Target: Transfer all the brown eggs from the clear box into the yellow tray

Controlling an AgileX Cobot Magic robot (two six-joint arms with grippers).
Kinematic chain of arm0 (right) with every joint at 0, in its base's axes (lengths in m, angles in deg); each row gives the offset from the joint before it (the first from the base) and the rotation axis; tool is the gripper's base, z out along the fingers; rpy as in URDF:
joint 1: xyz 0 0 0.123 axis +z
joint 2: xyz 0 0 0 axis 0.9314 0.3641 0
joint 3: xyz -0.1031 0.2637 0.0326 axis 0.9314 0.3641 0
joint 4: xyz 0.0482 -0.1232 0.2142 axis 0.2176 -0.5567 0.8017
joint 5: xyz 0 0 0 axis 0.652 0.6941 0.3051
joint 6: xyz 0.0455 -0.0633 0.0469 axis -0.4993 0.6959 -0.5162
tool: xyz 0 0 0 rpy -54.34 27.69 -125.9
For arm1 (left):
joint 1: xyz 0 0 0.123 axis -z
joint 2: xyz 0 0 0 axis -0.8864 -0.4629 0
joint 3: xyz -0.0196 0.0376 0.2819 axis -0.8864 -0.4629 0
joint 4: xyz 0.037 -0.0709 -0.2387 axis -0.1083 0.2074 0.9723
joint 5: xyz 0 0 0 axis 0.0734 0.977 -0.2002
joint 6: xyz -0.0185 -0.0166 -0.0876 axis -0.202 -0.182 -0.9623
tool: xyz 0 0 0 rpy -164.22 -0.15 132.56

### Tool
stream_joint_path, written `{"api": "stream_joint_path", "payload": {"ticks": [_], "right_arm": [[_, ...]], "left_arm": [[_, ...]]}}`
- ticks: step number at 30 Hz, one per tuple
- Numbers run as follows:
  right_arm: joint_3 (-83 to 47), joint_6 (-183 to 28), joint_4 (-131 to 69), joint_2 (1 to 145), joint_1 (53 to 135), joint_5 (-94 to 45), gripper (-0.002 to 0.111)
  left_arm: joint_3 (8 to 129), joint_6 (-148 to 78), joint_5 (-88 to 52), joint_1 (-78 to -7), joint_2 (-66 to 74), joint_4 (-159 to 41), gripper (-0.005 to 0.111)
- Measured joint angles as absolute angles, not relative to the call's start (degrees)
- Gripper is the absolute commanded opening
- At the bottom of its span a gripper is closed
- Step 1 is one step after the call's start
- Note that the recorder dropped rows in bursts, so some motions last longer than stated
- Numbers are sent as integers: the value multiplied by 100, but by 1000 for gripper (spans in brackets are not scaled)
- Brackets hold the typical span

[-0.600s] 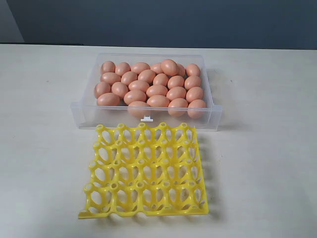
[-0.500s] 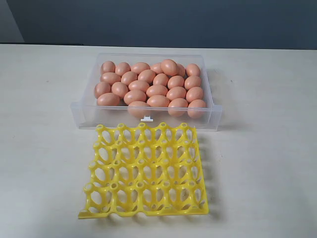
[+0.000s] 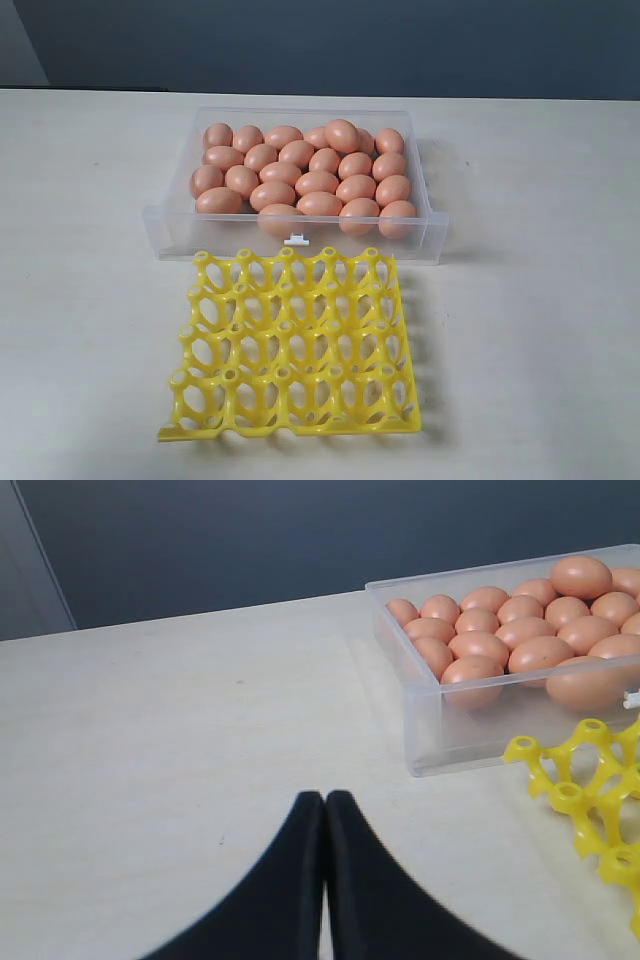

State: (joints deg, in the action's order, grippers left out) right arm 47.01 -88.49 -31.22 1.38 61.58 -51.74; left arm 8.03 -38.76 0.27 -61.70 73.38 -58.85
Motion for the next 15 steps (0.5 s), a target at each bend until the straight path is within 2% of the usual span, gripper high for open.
{"api": "stream_joint_path", "payload": {"ticks": [5,8,12,15], "right_arm": [[4701,-11387,-2112,138,6158,-5406,-1],[4701,-11943,-1887,138,6158,-5071,-1],[4701,-12420,-1807,138,6158,-4709,-1],[4701,-13696,-2571,138,6158,-4313,-1]], "left_arm": [[803,-3876,27,-6170,7338,-5885,0],[803,-3876,27,-6170,7338,-5885,0],[803,-3876,27,-6170,7338,-5885,0],[803,-3876,27,-6170,7338,-5885,0]]}}
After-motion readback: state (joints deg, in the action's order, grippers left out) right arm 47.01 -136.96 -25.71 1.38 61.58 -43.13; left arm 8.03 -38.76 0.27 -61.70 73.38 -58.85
